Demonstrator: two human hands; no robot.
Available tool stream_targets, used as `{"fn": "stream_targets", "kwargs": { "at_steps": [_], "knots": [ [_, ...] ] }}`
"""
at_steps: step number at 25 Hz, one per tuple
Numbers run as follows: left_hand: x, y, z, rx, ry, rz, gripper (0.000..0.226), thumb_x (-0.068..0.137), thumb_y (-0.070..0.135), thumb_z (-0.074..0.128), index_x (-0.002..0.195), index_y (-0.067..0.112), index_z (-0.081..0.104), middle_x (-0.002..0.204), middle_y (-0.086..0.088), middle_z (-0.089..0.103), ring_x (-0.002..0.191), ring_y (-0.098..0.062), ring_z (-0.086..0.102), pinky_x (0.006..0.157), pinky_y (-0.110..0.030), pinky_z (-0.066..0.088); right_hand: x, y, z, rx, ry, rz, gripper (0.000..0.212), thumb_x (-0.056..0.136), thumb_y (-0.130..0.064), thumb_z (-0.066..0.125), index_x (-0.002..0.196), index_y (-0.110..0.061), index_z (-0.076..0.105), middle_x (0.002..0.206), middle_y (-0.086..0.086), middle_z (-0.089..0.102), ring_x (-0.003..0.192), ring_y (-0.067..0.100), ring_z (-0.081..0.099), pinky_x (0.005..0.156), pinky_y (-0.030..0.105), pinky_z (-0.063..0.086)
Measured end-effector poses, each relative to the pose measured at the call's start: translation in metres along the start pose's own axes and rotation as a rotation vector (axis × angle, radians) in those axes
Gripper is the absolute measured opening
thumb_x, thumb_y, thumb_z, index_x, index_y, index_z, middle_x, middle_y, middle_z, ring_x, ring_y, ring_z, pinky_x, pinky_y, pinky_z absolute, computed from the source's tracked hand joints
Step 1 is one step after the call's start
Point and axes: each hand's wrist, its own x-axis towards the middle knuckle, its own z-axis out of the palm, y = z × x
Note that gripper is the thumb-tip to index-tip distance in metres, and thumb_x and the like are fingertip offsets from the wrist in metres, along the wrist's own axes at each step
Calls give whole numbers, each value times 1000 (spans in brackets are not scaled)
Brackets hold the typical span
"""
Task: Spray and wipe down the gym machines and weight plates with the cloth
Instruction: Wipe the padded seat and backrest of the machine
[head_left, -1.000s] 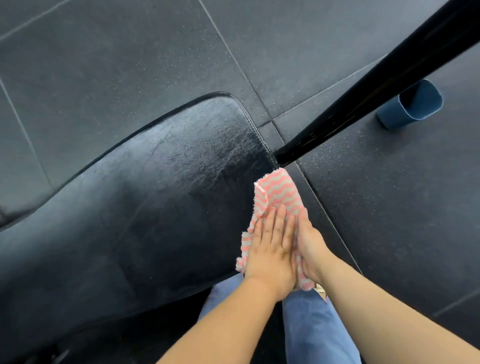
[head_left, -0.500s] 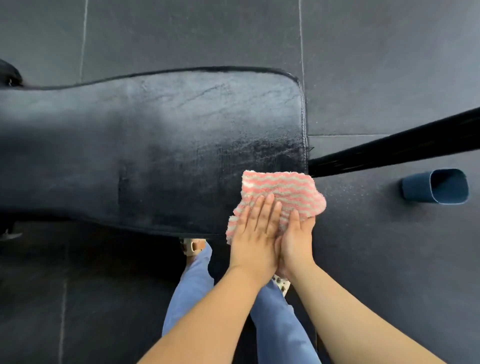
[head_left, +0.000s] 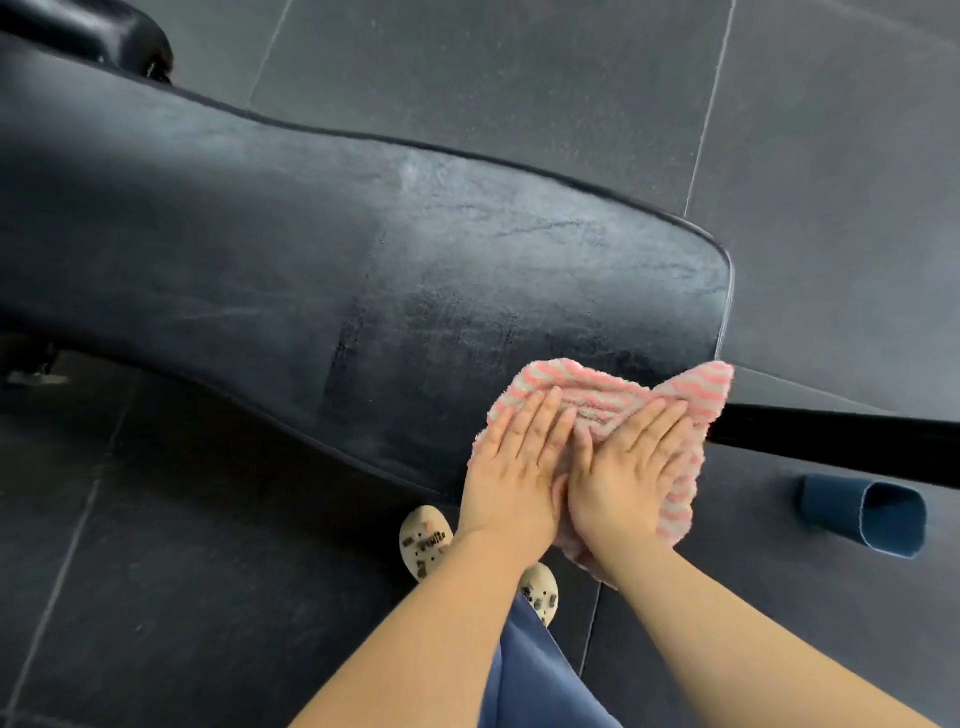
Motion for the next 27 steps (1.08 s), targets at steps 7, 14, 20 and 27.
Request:
{"fn": "stream_targets", "kwargs": {
  "at_steps": [7, 14, 20, 27],
  "knots": [
    [-22, -14, 28, -244, 185, -286, 60, 97, 38, -1, 147, 8, 11, 155, -12, 6, 145, -24, 11, 116, -41, 10, 22, -11, 13, -251, 141, -635, 72, 98, -50, 13, 146, 3, 10, 152, 18, 2, 141, 37, 4, 114, 40, -8],
    [-50, 2, 8, -472, 225, -537, 61, 90, 44, 26, 134, 7, 46, 142, -11, 45, 125, -26, 49, 98, -37, 41, 35, -19, -3, -248, -28, -1069, 72, 98, -55, 16, 149, -7, -3, 157, 9, -6, 145, 22, -8, 118, 32, -5],
    [-11, -30, -47, -804, 313, -789, 31, 97, 22, 45, 127, 16, 47, 126, -4, 45, 102, -27, 56, 82, -42, 46, 25, 9, -19, -135, -64, -947, 81, 92, -55, 22, 142, -5, -16, 152, 9, -21, 142, 16, -19, 116, 26, -13],
    [-24, -28, -25, -943, 985, -1168, 45, 94, 0, 47, 136, 10, 36, 151, -9, 17, 117, -3, 41, 95, -4, 34, 27, 12, -7, -283, 78, -1113, 68, 96, -47, 24, 148, -7, 9, 155, 13, 4, 139, 43, 4, 114, 57, 4]
  ]
}}
